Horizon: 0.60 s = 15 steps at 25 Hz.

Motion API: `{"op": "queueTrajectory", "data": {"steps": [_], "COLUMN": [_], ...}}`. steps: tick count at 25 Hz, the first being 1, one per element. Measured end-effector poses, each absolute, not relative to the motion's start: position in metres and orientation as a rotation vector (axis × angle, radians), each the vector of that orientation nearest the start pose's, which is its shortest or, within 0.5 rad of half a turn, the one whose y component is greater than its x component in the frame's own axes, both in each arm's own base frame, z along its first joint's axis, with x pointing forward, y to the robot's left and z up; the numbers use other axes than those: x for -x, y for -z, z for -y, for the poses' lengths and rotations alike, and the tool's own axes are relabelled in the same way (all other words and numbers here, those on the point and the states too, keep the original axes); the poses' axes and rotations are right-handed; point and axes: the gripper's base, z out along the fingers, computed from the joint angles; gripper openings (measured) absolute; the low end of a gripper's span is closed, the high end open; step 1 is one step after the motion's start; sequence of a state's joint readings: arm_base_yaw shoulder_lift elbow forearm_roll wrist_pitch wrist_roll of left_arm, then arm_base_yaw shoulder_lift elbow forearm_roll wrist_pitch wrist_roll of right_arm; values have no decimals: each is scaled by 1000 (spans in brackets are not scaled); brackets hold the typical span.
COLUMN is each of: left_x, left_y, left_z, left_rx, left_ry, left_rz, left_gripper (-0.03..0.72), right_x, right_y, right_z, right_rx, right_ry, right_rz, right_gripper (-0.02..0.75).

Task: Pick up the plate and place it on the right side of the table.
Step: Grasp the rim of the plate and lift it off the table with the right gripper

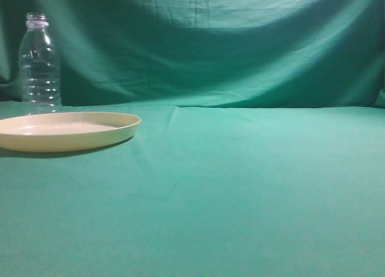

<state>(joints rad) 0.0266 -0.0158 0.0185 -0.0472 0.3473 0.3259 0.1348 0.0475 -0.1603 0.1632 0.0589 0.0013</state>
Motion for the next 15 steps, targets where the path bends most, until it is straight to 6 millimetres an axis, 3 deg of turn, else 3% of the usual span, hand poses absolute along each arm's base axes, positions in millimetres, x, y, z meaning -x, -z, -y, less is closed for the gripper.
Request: {"op": "queueTrajectory", "data": {"steps": [4,6,10,15], "left_x": [-53,-53,-53,-53], "left_y": [-177,-177,-177,-177], "left_z": [0,0,0,0], "left_rx": [-245,-245,-245,-245], "left_ry": [-202,-202,-202,-202], "left_rz": [-1821,-1821,-1821,-1821], "left_gripper": [0,0,0,0], "right_x": [-61,-72,-99,-130], "right_y": [-293,-299,-295,-289], "right_z": [-13,-17,-24,-31], "right_rx": [31,55,168,316], "right_ry": [-255,-264,-225,-207], "right_rz": [-1639,-1834,-2170,-2342], "right_gripper": [0,0,0,0]}}
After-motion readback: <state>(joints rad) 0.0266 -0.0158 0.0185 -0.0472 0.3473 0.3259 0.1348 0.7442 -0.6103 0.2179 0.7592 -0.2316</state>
